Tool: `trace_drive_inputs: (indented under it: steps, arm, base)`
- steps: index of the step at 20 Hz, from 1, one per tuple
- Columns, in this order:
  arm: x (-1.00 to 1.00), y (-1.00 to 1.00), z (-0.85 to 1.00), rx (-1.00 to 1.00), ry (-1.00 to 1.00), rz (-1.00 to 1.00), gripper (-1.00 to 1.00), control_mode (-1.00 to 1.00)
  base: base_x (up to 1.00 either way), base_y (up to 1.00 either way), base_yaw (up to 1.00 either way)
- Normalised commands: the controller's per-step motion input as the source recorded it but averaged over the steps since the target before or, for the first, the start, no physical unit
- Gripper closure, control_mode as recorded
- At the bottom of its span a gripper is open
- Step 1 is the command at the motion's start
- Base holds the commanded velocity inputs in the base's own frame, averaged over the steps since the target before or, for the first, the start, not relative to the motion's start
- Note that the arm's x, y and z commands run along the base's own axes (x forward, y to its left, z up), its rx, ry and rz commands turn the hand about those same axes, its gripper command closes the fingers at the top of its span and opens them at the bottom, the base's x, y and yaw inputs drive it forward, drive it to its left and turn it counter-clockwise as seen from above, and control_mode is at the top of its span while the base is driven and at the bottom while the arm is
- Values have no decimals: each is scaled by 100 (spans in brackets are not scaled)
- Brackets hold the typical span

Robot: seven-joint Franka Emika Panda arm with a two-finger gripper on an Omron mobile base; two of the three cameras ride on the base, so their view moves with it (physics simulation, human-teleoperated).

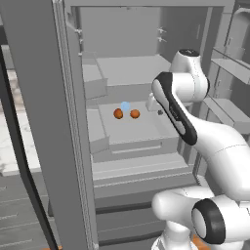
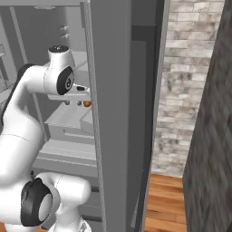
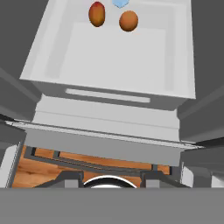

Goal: Pick the mango and tangerine from the fridge and place them on the plate next to the blender to make a fruit smoothie.

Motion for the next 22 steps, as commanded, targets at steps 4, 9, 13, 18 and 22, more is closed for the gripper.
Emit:
trace_drive_inputs:
  steps: [4, 9, 13, 18, 22]
  arm:
    - [-4, 0, -29, 0, -2, 0, -100, -100]
    - [1, 5, -100, 0, -23, -1, -100, -100]
    - [50, 29, -72, 0, -29, -9, -100, -100]
    - [55, 29, -16, 0, -17, -11, -100, -100]
    - [43, 2, 0, 2, -1, -7, -100, -100]
  base:
    - [0, 0, 0]
    - [0, 0, 0]
    - [0, 0, 0]
    - [0, 0, 0]
    - [0, 0, 0]
